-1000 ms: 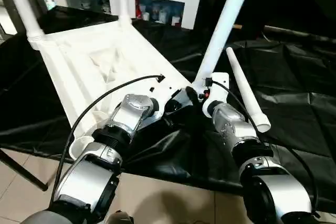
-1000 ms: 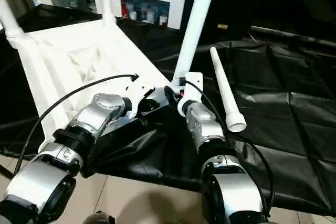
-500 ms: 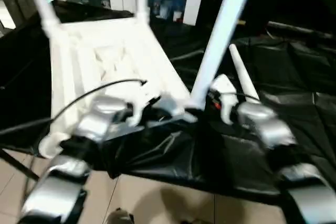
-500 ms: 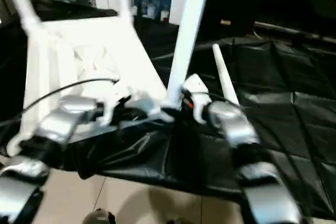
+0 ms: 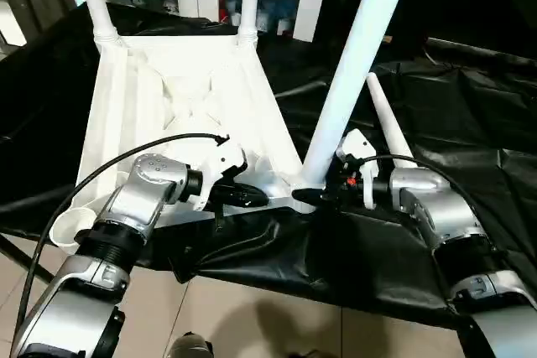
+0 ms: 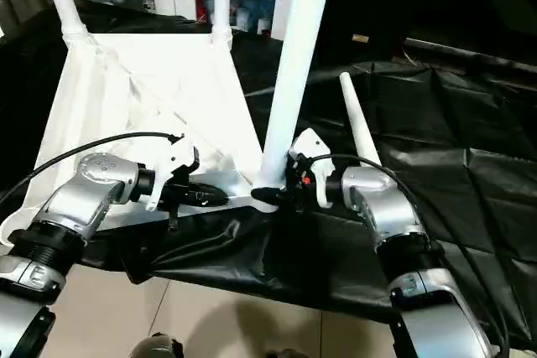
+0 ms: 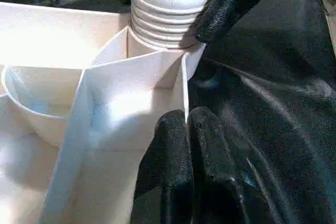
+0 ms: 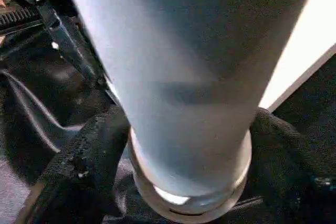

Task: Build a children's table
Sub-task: Rotate leg to tighten

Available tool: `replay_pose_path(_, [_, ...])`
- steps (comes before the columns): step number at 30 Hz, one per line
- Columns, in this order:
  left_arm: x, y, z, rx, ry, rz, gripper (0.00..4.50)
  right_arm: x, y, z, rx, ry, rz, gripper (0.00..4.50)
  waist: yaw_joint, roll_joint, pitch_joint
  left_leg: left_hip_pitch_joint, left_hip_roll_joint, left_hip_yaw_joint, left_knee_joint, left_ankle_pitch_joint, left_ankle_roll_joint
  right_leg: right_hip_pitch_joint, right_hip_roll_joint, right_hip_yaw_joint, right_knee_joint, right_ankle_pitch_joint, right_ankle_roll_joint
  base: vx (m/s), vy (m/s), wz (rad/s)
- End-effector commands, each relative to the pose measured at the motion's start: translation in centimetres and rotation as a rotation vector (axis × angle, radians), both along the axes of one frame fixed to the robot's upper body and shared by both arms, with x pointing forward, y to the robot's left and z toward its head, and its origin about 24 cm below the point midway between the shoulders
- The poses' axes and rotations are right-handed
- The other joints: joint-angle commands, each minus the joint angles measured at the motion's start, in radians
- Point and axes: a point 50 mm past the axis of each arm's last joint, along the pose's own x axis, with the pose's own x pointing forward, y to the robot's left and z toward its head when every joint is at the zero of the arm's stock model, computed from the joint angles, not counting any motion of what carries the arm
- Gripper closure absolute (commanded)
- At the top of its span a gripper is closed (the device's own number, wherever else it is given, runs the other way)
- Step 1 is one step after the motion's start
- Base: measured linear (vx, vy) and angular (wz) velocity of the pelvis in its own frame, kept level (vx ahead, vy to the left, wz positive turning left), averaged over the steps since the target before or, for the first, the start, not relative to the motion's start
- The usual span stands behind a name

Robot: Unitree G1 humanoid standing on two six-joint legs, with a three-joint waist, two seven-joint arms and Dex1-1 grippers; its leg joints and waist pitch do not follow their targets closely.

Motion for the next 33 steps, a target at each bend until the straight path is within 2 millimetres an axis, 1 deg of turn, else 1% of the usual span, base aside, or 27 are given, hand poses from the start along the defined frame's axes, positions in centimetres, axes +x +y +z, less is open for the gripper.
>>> replay_pose_path(1, [-0.1, -1.6, 0.7, -0.04, -0.029, -0.074, 4.5, -0.5, 0.1, -0.3, 0.011, 0.021, 0.018, 1.43, -0.004, 0.003, -0.073, 0.023, 0.028, -0.008, -0.057, -0.099, 0.044, 0.049, -0.073, 0.041, -0.059, -0.011, -0.232, 0.0, 0.0, 0.0])
replay_pose_path(2, [-0.1, -1.6, 0.7, -0.038, -0.028, -0.073, 4.5, -0.7, 0.2, -0.5, 0.009, 0.028, 0.019, 1.52, -0.003, 0.001, -0.074, 0.023, 0.029, -0.008, -0.057, -0.1, 0.043, 0.049, -0.073, 0.041, -0.058, -0.007, -0.233, 0.0, 0.0, 0.0])
replay_pose_path(4, [-0.1, -1.6, 0.7, -0.035, -0.029, -0.071, 4.5, -0.9, 0.1, -0.8, 0.006, 0.037, 0.014, 1.6, -0.002, 0.005, -0.074, 0.024, 0.029, -0.009, -0.058, -0.104, 0.04, 0.05, -0.073, 0.041, -0.058, -0.006, -0.234, 0.0, 0.0, 0.0])
replay_pose_path(5, [-0.1, -1.6, 0.6, -0.034, -0.029, -0.069, 4.5, -1.0, 0.1, -0.9, 0.006, 0.038, 0.01, 1.6, -0.002, 0.004, -0.074, 0.023, 0.029, -0.008, -0.058, -0.106, 0.039, 0.05, -0.073, 0.041, -0.058, -0.005, -0.235, 0.0, 0.0, 0.0])
replay_pose_path(7, [0.0, -1.6, 0.6, -0.033, -0.031, -0.061, 4.5, -1.1, -0.1, -1.3, 0.012, 0.05, -0.024, 1.72, -0.003, 0.006, -0.073, 0.023, 0.029, -0.01, -0.059, -0.119, 0.033, 0.05, -0.073, 0.04, -0.06, -0.02, -0.235, 0.0, 0.0, 0.0])
replay_pose_path(9, [0.0, -1.6, 0.6, -0.036, -0.032, -0.055, 4.5, -1.2, -0.2, -1.6, 0.016, 0.056, -0.05, 1.72, -0.003, 0.006, -0.073, 0.025, 0.029, -0.01, -0.06, -0.139, 0.023, 0.048, -0.074, 0.041, -0.063, -0.042, -0.233, 0.0, 0.0, 0.0])
replay_pose_path(11, [0.2, -1.7, 0.5, -0.049, -0.041, -0.024, 4.5, -1.2, -0.4, -2.2, 0.031, 0.067, -0.114, 1.75, -0.003, 0.007, -0.072, 0.025, 0.029, -0.011, -0.061, -0.143, 0.017, 0.049, -0.075, 0.041, -0.064, -0.048, -0.23, 0.0, 0.0, 0.0])
replay_pose_path(12, [0.2, -1.7, 0.5, -0.049, -0.041, -0.024, 4.5, -1.2, -0.4, -2.2, 0.031, 0.067, -0.114, 1.75, -0.004, 0.008, -0.072, 0.025, 0.029, -0.012, -0.063, -0.152, 0.013, 0.049, -0.075, 0.04, -0.065, -0.058, -0.23, 0.0, 0.0, 0.0])
replay_pose_path(13, [0.5, -1.9, 0.6, -0.064, -0.055, 0.018, 4.5, -1.0, -0.6, -2.8, 0.049, 0.081, -0.217, 1.76, -0.005, 0.009, -0.071, 0.025, 0.029, -0.012, -0.063, -0.157, 0.008, 0.049, -0.075, 0.04, -0.066, -0.065, -0.228, 0.0, 0.0, 0.0])
replay_pose_path(14, [0.8, -2.1, 0.6, -0.072, -0.064, 0.053, 4.5, -0.8, -0.7, -3.2, 0.055, 0.092, -0.289, 1.76, -0.008, 0.007, -0.071, 0.025, 0.028, -0.012, -0.064, -0.169, 0.001, 0.048, -0.076, 0.041, -0.068, -0.085, -0.226, 0.0, 0.0, 0.0])
replay_pose_path(16, [1.2, -2.5, 0.5, -0.082, -0.08, 0.109, 4.5, -0.5, -0.7, -4.0, 0.057, 0.113, -0.405, 1.76, -0.014, 0.007, -0.068, 0.028, 0.027, -0.014, -0.067, -0.207, -0.02, 0.045, -0.078, 0.042, -0.078, -0.171, -0.208, 0.0, 0.0, 0.0])
replay_pose_path(17, [1.6, -2.9, 0.4, -0.082, -0.088, 0.16, 4.5, -0.1, -0.5, -4.6, 0.051, 0.122, -0.507, 1.76, -0.014, 0.013, -0.067, 0.029, 0.027, -0.016, -0.068, -0.219, -0.026, 0.045, -0.079, 0.042, -0.08, -0.194, -0.202, 0.0, 0.0, 0.0])
replay_pose_path(18, [1.8, -3.3, 0.3, -0.079, -0.093, 0.188, 4.5, 0.1, -0.4, -4.9, 0.049, 0.133, -0.577, 1.76, -0.018, 0.011, -0.066, 0.03, 0.027, -0.016, -0.069, -0.235, -0.035, 0.042, -0.079, 0.042, -0.085, -0.228, -0.192, 0.0, 0.0, 0.0])
replay_pose_path(19, [2.2, -3.8, 0.1, -0.067, -0.1, 0.238, 4.5, 0.5, -0.2, -5.4, 0.051, 0.159, -0.694, 1.76, -0.022, 0.012, -0.067, 0.032, 0.027, -0.017, -0.071, -0.248, -0.045, 0.04, -0.08, 0.042, -0.088, -0.264, -0.184, 0.0, 0.0, 0.0])
replay_pose_path(20, [2.2, -3.9, 0.1, -0.066, -0.101, 0.241, 4.5, 0.5, -0.2, -5.5, 0.051, 0.16, -0.7, 1.76, -0.026, 0.011, -0.066, 0.031, 0.025, -0.018, -0.071, -0.254, -0.049, 0.039, -0.079, 0.042, -0.09, -0.279, -0.18, 0.0, 0.0, 0.0])
replay_pose_path(21, [2.3, -4.1, 0.0, -0.057, -0.104, 0.262, 4.5, 0.7, -0.1, -5.7, 0.053, 0.175, -0.752, 1.76, -0.028, 0.012, -0.066, 0.031, 0.026, -0.019, -0.072, -0.26, -0.051, 0.039, -0.08, 0.041, -0.092, -0.292, -0.175, 0.0, 0.0, 0.0])
replay_pose_path(22, [2.9, -5.5, -0.6, -0.016, -0.111, 0.358, 4.5, 1.3, 1.0, -6.0, 0.063, 0.204, -0.865, 1.76, -0.033, 0.016, -0.066, 0.033, 0.025, -0.019, -0.072, -0.276, -0.056, 0.035, -0.078, 0.042, -0.096, -0.309, -0.165, 0.0, 0.0, 0.0])
replay_pose_path(23, [3.0, -5.9, -0.7, -0.004, -0.114, 0.379, 4.5, 1.4, 1.4, -6.0, 0.066, 0.211, -0.888, 1.76, -0.037, 0.017, -0.065, 0.034, 0.026, -0.019, -0.071, -0.287, -0.061, 0.031, -0.078, 0.042, -0.096, -0.319, -0.165, 0.0, 0.0, 0.0])
replay_pose_path(24, [3.2, -7.1, -0.9, 0.021, -0.122, 0.417, 4.5, 1.8, 2.4, -5.9, 0.068, 0.22, -0.934, 1.76, -0.039, 0.013, -0.064, 0.037, 0.025, -0.02, -0.071, -0.312, -0.068, 0.028, -0.078, 0.04, -0.098, -0.355, -0.159, 0.0, 0.0, 0.0])
replay_pose_path(25, [3.2, -7.6, -0.9, 0.029, -0.124, 0.418, 4.5, 2.0, 2.9, -5.8, 0.063, 0.21, -0.939, 1.76, -0.037, 0.015, -0.063, 0.042, 0.025, -0.022, -0.071, -0.327, -0.07, 0.026, -0.078, 0.04, -0.102, -0.372, -0.153, 0.0, 0.0, 0.0])
replay_pose_path(26, [3.2, -8.0, -0.8, 0.041, -0.132, 0.413, 4.5, 2.3, 3.5, -5.5, 0.056, 0.194, -0.93, 1.76, -0.035, 0.01, -0.063, 0.036, 0.025, -0.023, -0.072, -0.328, -0.061, 0.029, -0.08, 0.039, -0.104, -0.375, -0.142, 0.0, 0.0, 0.0])
replay_pose_path(27, [3.2, -8.5, -0.8, 0.056, -0.144, 0.406, 4.5, 2.5, 4.1, -5.2, 0.051, 0.178, -0.92, 1.76, -0.035, 0.006, -0.065, 0.032, 0.025, -0.023, -0.072, -0.318, -0.055, 0.033, -0.081, 0.04, -0.104, -0.362, -0.139, 0.0, 0.0, 0.0])
replay_pose_path(28, [3.2, -8.8, -0.8, 0.069, -0.152, 0.398, 4.5, 2.6, 4.4, -5.0, 0.051, 0.167, -0.912, 1.76, -0.032, 0.009, -0.068, 0.03, 0.024, -0.02, -0.072, -0.284, -0.044, 0.032, -0.076, 0.041, -0.098, -0.289, -0.139, 0.0, 0.0, 0.0])
replay_pose_path(29, [3.2, -8.8, -0.8, 0.069, -0.152, 0.398, 4.5, 2.6, 4.4, -5.0, 0.051, 0.167, -0.912, 1.76, -0.032, 0.009, -0.069, 0.03, 0.024, -0.02, -0.072, -0.28, -0.041, 0.032, -0.075, 0.041, -0.097, -0.273, -0.141, 0.0, 0.0, 0.0])
replay_pose_path(31, [3.3, -8.6, -0.7, 0.097, -0.162, 0.388, 4.5, 3.0, 5.3, -4.4, 0.069, 0.142, -0.881, 1.06, -0.031, -0.006, -0.069, 0.027, 0.023, -0.018, -0.071, -0.272, -0.03, 0.034, -0.076, 0.039, -0.095, -0.266, -0.142, 0.0, 0.0, 0.0])
replay_pose_path(32, [3.4, -8.2, -0.8, 0.115, -0.165, 0.386, 4.5, 3.1, 5.5, -4.2, 0.078, 0.136, -0.867, 1.06, -0.03, -0.003, -0.07, 0.025, 0.024, -0.02, -0.072, -0.264, -0.026, 0.035, -0.078, 0.039, -0.093, -0.265, -0.141, 0.0, 0.0, 0.0])
replay_pose_path(33, [3.5, -8.1, -0.8, 0.122, -0.167, 0.386, 4.5, 3.1, 5.5, -4.1, 0.081, 0.134, -0.863, 1.04, -0.031, -0.003, -0.07, 0.024, 0.024, -0.019, -0.072, -0.264, -0.025, 0.035, -0.077, 0.039, -0.093, -0.261, -0.142, 0.0, 0.0, 0.0])
